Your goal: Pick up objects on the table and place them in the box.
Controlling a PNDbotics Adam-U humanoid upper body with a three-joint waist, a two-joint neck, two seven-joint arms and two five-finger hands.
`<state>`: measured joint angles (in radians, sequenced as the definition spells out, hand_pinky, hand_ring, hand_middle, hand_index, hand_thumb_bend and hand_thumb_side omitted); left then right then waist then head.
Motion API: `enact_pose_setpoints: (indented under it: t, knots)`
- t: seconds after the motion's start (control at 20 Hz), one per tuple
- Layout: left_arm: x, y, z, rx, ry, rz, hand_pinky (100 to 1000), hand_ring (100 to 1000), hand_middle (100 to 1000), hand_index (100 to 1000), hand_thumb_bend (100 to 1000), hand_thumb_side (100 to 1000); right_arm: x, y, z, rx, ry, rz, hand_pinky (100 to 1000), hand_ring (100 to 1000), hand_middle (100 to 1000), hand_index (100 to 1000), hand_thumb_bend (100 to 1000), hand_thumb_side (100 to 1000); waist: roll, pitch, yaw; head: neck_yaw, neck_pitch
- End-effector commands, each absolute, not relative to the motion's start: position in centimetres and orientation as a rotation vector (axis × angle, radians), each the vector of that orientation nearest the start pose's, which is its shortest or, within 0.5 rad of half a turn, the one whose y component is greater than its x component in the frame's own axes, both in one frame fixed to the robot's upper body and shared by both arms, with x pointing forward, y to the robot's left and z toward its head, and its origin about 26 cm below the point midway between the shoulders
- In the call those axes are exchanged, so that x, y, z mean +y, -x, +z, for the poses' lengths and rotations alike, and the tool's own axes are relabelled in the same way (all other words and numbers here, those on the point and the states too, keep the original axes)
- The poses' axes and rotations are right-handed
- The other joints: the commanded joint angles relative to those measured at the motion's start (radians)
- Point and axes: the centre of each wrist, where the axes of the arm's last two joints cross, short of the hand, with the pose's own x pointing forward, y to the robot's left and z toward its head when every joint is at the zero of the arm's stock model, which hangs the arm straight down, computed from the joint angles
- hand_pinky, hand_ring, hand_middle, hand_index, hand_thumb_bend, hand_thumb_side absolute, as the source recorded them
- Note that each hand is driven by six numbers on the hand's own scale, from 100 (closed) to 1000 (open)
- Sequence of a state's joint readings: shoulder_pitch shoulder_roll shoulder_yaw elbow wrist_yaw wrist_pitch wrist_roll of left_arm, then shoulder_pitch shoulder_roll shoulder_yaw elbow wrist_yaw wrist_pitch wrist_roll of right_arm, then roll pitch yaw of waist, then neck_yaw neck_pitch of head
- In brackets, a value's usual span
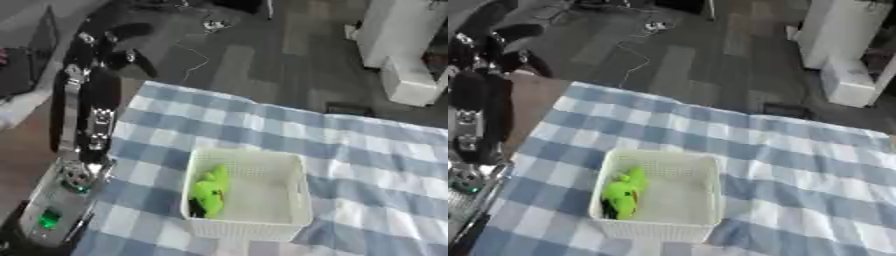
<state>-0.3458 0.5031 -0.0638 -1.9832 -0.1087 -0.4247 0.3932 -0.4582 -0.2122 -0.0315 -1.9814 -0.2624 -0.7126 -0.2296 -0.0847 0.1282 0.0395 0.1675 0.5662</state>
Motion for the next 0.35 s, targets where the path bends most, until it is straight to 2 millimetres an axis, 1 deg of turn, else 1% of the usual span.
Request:
enact_pose_setpoints:
  t: [0.05, 0.35]
  knots:
    - [26.79, -30.09, 22.72, 3.386, 0.427, 0.342, 389, 755, 839, 874, 292, 852, -23.30, -31.10, 24.21, 3.130, 0.360, 0.270, 100, 285, 358, 547, 100, 705, 0.006, -0.014, 0.002, -0.005, -0.008]
    - [26.78, -30.09, 22.75, 3.385, 0.427, 0.343, 391, 755, 839, 874, 292, 852, -23.30, -31.09, 24.19, 3.140, 0.360, 0.266, 100, 285, 358, 548, 100, 706, 0.006, -0.015, 0.002, -0.006, -0.007]
